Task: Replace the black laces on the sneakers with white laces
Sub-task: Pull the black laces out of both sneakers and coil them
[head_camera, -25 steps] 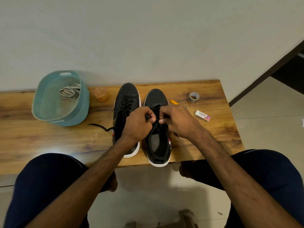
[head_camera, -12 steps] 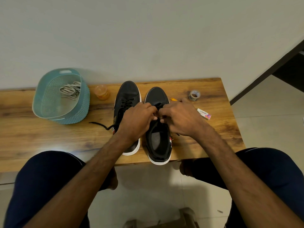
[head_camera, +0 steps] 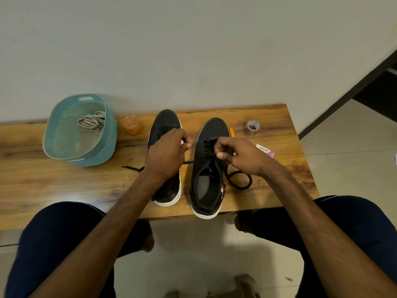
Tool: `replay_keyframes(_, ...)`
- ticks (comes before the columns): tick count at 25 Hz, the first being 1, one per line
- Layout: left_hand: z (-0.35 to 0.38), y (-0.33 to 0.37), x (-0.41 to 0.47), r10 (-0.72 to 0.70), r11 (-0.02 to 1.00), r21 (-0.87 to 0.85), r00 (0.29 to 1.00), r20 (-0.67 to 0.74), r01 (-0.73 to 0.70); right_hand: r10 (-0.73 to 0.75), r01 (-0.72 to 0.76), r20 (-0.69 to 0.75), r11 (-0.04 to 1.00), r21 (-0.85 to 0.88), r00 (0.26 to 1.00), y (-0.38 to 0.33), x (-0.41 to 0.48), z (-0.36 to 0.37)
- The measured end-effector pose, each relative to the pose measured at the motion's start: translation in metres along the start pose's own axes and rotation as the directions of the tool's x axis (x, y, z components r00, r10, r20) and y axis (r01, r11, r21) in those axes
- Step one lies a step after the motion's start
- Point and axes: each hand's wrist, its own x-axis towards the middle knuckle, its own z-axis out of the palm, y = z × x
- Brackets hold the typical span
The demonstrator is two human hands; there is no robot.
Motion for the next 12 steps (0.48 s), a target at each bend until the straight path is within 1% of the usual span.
replay_keyframes(2,0.002,0.005,-0.002,0.062,0.996,-0.069,0.998,0.033,-0.060,-0.004,0.004,-0.003,1.000,-0.012,1.000,-0.001,0.002,0.001)
replay_keyframes(3,0.006,0.007,-0.004,0.100,0.990,-0.108,0.992,0.078,-0.091,-0.005,0.005,0.005,1.000,-0.022,1.000,-0.003,0.003,0.000)
replay_keyframes(5,0.014,0.013,-0.007,0.150,0.986,-0.094,0.973,0.174,-0.135,-0.007,0.007,-0.002,1.000,0.023,1.000,-0.007,0.004,-0.001)
replay_keyframes(6,0.017,0.015,-0.008,0.145,0.989,-0.069,0.972,0.187,-0.134,-0.002,0.003,-0.019,0.998,0.060,1.000,-0.010,0.004,-0.001)
replay_keyframes(8,0.019,0.015,-0.007,0.108,0.992,-0.086,0.984,0.145,-0.096,0.014,-0.010,-0.045,0.996,0.090,0.999,-0.014,0.003,0.000)
replay_keyframes(10,0.017,0.015,-0.008,0.060,0.989,-0.138,0.991,0.116,-0.044,0.028,-0.028,-0.013,0.999,0.039,1.000,-0.014,0.003,0.000)
replay_keyframes(12,0.015,0.014,-0.008,0.032,0.982,-0.191,0.993,0.115,-0.010,0.006,-0.004,0.023,0.997,-0.071,1.000,-0.013,0.003,0.000)
